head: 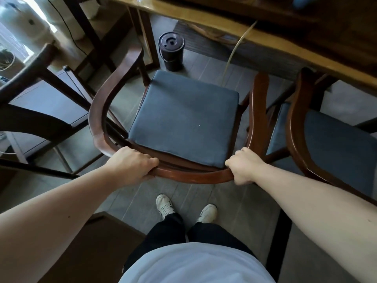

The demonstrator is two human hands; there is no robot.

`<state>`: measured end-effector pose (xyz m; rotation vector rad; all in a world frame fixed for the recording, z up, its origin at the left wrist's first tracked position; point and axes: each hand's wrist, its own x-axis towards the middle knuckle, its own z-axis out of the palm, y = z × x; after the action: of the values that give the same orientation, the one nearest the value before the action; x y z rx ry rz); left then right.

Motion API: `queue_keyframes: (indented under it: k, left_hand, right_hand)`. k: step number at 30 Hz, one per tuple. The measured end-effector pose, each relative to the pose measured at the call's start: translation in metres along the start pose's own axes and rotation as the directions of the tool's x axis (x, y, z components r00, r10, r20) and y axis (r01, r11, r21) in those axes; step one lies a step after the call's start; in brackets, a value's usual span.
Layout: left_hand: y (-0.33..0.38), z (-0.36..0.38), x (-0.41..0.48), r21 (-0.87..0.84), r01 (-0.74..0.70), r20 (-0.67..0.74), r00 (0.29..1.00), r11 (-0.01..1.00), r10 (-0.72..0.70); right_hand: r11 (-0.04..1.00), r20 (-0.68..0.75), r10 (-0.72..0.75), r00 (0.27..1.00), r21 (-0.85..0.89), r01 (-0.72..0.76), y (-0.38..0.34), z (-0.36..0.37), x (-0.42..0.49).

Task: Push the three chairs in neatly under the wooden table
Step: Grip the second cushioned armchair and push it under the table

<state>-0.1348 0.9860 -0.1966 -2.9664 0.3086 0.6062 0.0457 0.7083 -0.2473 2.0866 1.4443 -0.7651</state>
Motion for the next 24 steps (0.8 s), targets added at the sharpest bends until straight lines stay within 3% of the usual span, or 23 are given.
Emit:
queue_keyframes:
  k: [8,12,15,18,24]
  left_hand:
    - [0.005,-0.006,0.008,0.007,-0.054,-0.031,0.998,0.999,0.054]
    - [0.008,-0.007,0.008,-0.054,-0.040,-0.061,0.997,0.998,0.036]
    - [0.008,-0.011,0.003,-0.077,-0.089,-0.122,0.989,0.993,0.079]
    - [0.004,-0.019,-0.006,-0.064,-0.147,-0.206,0.970,0.987,0.132]
    - [-0.021,-0.018,0.000,-0.153,-0.174,-0.257,0.957,0.973,0.131]
  right_hand:
    - [0.995,0.026,0.059,0.998,0.076,-0.061,-0.001,0.013,-0.016]
    - [0.979,0.004,0.003,1.000,0.205,-0.004,0.006,0.012,-0.027]
    - [0.896,-0.082,-0.060,0.995,0.434,0.090,-0.004,-0.001,-0.040]
    - [0.768,-0.218,-0.011,0.976,0.624,0.148,-0.029,-0.017,-0.054]
    - [0.657,-0.348,0.178,0.920,0.738,0.152,-0.084,-0.038,-0.051]
